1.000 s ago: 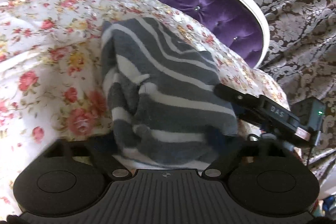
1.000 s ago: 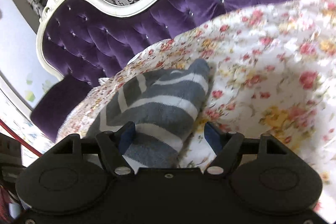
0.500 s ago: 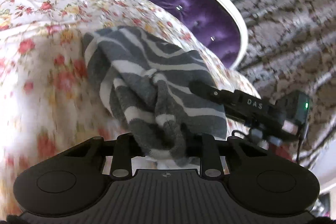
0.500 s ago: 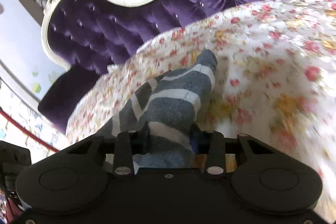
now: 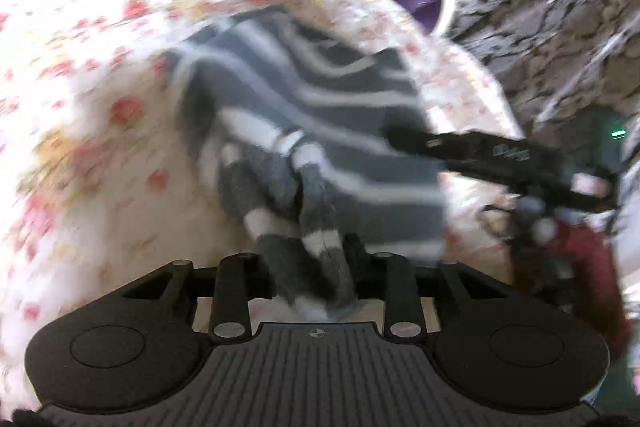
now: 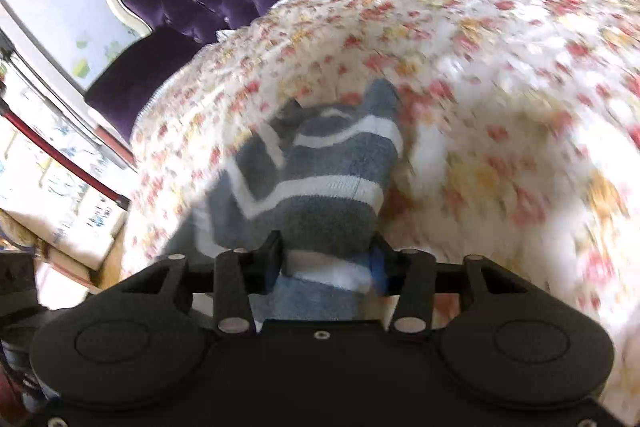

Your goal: Fold small clothes

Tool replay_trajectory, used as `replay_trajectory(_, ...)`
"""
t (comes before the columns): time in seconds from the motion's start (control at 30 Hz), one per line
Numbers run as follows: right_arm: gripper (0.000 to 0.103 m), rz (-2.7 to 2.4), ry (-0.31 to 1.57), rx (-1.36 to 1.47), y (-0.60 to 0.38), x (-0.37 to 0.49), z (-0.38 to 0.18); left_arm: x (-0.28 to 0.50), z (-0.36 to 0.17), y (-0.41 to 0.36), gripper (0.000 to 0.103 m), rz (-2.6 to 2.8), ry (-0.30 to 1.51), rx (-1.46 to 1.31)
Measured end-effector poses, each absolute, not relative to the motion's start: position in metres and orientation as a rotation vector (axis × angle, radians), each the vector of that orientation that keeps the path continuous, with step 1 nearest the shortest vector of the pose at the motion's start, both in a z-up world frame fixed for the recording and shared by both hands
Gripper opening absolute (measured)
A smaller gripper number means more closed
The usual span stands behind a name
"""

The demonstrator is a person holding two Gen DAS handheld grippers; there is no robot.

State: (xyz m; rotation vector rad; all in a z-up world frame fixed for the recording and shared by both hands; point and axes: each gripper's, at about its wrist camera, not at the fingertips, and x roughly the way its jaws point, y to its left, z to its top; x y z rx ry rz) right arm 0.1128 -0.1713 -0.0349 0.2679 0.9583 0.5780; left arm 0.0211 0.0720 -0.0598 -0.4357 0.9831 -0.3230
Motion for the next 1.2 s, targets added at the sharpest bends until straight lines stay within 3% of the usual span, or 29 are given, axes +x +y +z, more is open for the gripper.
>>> replay_trajectory(0.07,0.062,0.543,0.92,0.262,-0.174,0.102,-0.035,0.011,-0.059,0.073,0.033,-0.293,0.936,-0.402)
replay_trajectory(0.27,0.063,0.478,0.757,0.235,-0.185,0.068,-0.019,-0.017,-0.021,0.05,0.034,-0.192,0.774,-0.106)
replay_trajectory(0.37,0.063,0.45,0.694,0.218,-0.191,0.054,-0.011,-0.037,-0.003,0.034,0.04,-0.185,0.656,0.0)
replay_trajectory(0.43,0.063,0.438,0.667,0.214,-0.192,0.047,-0.009,-0.039,0.003,0.026,0.056,-0.209,0.611,0.019)
replay_trajectory(0.47,0.063,0.433,0.661,0.216,-0.193,0.044,-0.009,-0.035,0.004,0.021,0.058,-0.219,0.599,0.019)
replay_trajectory(0.73,0.063,0.408,0.635,0.171,-0.192,0.031,-0.011,-0.003,-0.025,0.015,0.058,-0.211,0.582,-0.062)
replay_trajectory(0.8,0.059,0.414,0.627,0.145,-0.19,0.028,-0.01,0.003,-0.04,0.025,0.058,-0.156,0.628,-0.062)
replay_trajectory(0.83,0.047,0.422,0.624,0.126,-0.187,0.027,-0.01,0.007,-0.047,0.03,0.057,-0.12,0.667,-0.059)
replay_trajectory(0.87,0.029,0.431,0.622,0.105,-0.184,0.026,-0.01,0.011,-0.055,0.036,0.057,-0.094,0.706,-0.072)
replay_trajectory(0.9,0.023,0.438,0.617,0.082,-0.18,0.026,-0.01,0.012,-0.06,0.043,0.058,-0.094,0.717,-0.114)
replay_trajectory(1.2,0.021,0.483,0.577,-0.015,-0.14,0.058,-0.021,0.011,-0.06,0.047,0.06,-0.078,0.736,-0.175)
